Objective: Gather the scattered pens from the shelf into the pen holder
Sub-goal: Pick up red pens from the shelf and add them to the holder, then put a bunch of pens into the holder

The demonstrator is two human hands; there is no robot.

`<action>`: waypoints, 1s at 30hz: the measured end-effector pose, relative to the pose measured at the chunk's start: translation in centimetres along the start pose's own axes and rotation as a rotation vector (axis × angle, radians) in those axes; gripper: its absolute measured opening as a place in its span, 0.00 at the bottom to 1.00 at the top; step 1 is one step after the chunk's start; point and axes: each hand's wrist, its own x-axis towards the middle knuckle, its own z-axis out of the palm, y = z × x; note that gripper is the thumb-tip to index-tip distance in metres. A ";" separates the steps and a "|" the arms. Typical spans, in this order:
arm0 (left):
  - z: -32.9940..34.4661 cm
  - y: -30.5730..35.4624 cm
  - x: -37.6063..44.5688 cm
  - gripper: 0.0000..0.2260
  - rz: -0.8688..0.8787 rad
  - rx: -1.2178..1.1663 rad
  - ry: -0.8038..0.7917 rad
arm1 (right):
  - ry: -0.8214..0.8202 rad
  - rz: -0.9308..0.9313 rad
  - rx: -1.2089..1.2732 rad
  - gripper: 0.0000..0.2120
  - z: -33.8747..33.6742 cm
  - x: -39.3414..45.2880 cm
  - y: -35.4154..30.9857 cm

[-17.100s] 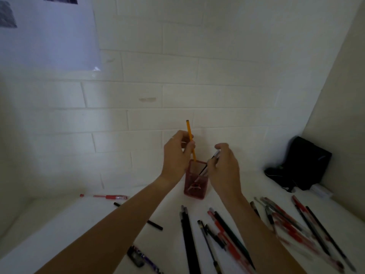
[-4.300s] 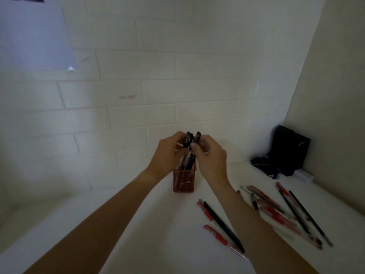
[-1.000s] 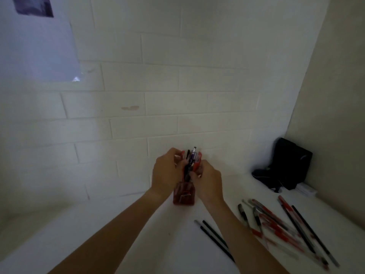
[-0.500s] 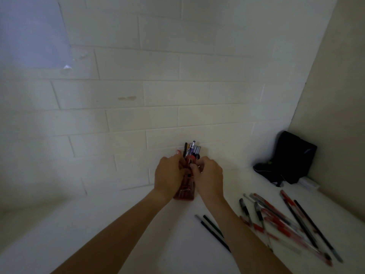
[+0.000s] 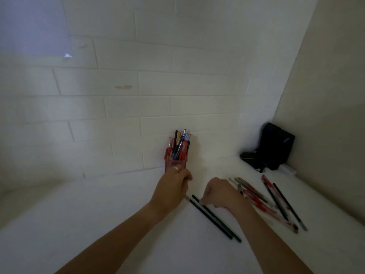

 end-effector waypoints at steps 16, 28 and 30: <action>1.7 -0.1 -2.5 0.07 -0.165 0.004 -0.398 | 0.015 -0.035 0.009 0.16 2.7 -3.3 0.8; -3.0 2.7 0.8 0.08 -0.494 -0.718 0.060 | 0.211 -0.299 0.559 0.04 -1.4 -3.4 -3.3; -4.5 2.8 2.3 0.08 -0.489 -0.719 0.155 | 0.292 -0.343 0.659 0.02 -2.3 -3.2 -4.3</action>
